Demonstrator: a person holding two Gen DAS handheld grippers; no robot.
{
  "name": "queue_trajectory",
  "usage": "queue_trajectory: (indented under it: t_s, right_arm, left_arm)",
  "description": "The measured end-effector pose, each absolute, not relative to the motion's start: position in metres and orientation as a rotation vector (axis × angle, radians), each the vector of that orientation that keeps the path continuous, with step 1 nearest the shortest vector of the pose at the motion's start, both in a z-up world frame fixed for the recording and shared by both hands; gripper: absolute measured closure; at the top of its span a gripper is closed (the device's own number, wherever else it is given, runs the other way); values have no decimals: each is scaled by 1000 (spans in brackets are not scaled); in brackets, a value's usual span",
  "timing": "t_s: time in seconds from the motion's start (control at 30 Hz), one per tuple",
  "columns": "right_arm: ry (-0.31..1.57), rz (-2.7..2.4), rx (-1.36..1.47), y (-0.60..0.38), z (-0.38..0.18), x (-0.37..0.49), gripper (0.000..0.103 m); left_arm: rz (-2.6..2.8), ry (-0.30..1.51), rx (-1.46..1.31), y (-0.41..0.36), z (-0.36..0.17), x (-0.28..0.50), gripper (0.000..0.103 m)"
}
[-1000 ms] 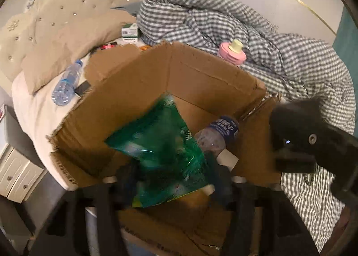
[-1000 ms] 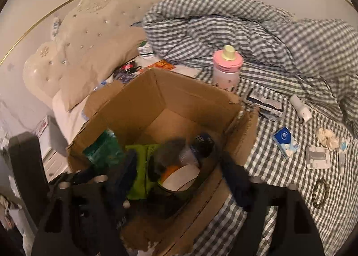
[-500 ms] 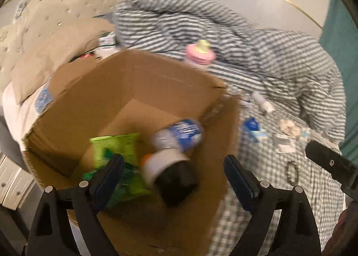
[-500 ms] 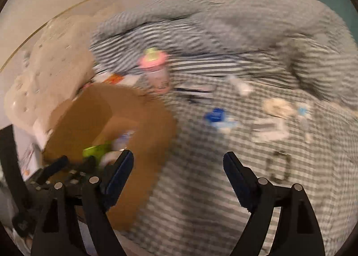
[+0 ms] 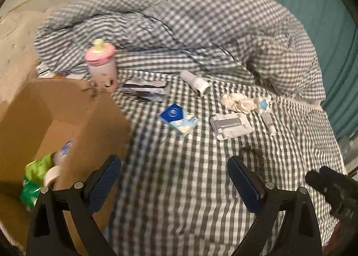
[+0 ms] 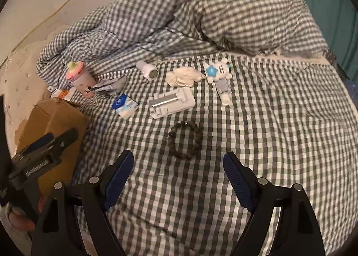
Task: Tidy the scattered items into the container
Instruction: 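Move both tools back over the remaining items on the bed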
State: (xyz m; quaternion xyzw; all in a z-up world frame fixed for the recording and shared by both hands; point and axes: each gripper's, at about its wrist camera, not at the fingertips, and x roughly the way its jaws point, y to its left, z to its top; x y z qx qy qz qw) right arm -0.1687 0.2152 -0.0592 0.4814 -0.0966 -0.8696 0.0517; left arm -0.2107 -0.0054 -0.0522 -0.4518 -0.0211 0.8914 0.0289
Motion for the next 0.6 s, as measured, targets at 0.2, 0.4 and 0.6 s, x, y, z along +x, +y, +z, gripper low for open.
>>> queue_trajectory:
  t_s: [0.2, 0.4, 0.6]
  right_arm:
    - [-262, -2581, 1519, 204, -93, -197, 21]
    - [-169, -2532, 1597, 183, -131, -226, 21]
    - [-117, -2527, 1678, 180, -160, -249, 21]
  left_arm:
    - [2715, -18, -1452, 7, -93, -263, 5]
    - [2692, 6, -1529, 4, -133, -303, 5]
    - [2685, -32, -1598, -6, -167, -328, 5]
